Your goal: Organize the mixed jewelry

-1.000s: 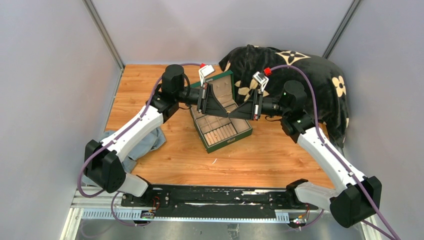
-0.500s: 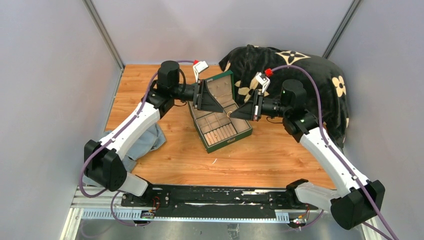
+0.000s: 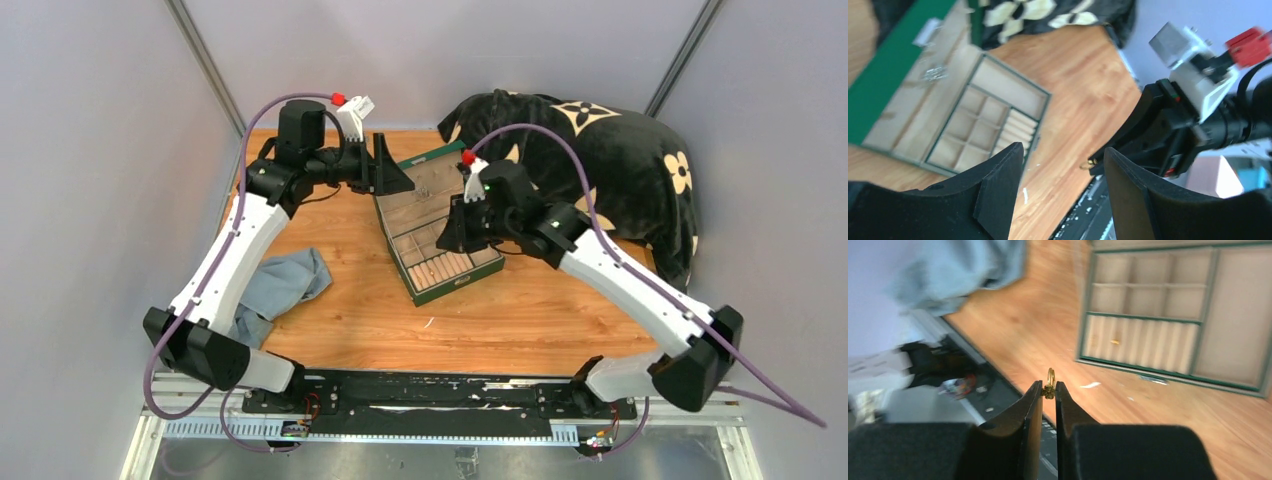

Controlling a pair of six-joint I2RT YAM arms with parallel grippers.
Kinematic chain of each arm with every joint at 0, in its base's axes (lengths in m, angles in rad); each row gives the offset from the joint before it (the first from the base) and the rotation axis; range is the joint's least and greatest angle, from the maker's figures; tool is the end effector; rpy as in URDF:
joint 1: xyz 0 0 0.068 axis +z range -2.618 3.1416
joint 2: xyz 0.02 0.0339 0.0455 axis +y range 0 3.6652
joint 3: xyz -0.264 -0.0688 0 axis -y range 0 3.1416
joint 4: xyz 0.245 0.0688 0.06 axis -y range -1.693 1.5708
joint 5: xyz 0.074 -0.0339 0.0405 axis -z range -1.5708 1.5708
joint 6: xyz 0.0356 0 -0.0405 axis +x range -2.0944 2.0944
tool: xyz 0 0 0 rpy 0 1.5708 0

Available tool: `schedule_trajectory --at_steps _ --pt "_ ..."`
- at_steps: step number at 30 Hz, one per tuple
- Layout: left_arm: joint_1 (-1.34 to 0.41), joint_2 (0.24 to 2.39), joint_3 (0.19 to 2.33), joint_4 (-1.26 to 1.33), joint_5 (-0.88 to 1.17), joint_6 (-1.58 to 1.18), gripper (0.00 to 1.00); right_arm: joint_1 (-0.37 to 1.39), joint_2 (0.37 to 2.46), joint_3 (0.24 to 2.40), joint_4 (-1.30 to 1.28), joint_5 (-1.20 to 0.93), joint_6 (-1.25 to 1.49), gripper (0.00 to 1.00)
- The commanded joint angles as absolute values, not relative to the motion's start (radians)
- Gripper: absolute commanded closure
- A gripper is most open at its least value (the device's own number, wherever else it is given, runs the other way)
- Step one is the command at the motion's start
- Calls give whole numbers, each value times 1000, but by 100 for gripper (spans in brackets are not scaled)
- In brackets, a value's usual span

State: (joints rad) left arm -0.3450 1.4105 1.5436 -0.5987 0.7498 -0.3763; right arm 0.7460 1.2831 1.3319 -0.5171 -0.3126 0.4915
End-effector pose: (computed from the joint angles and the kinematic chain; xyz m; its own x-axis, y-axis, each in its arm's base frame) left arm 0.2761 -0.1250 0.4212 -0.6945 -0.0362 -0.7186 0.6079 0.5048 -0.6129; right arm 0.2005 0.2002 0.3898 -0.6922 -0.0282 -0.7212 -0.5906 0.5965 0.5435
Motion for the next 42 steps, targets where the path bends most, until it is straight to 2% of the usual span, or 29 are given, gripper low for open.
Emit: schedule_trajectory --at_steps 1,4,7,17,38,39,42 --pt "-339 1333 1531 -695 426 -371 35 804 1392 1322 -657 74 441 100" --pt "-339 1276 1502 -702 252 -387 36 836 1480 1293 -657 166 437 100" --pt "-339 1238 1484 -721 170 -374 36 846 1531 1262 -613 171 440 100" --pt "-339 1215 1448 -752 172 -362 35 843 1653 1240 -547 199 363 100" --pt "-339 1206 1420 -753 190 -357 35 841 1744 1239 -500 242 370 100" --pt "-339 1209 1419 -753 197 -357 35 841 1737 1238 -498 249 372 99" --pt "-339 1217 1420 -753 211 -356 35 840 1718 1243 -502 259 358 83"
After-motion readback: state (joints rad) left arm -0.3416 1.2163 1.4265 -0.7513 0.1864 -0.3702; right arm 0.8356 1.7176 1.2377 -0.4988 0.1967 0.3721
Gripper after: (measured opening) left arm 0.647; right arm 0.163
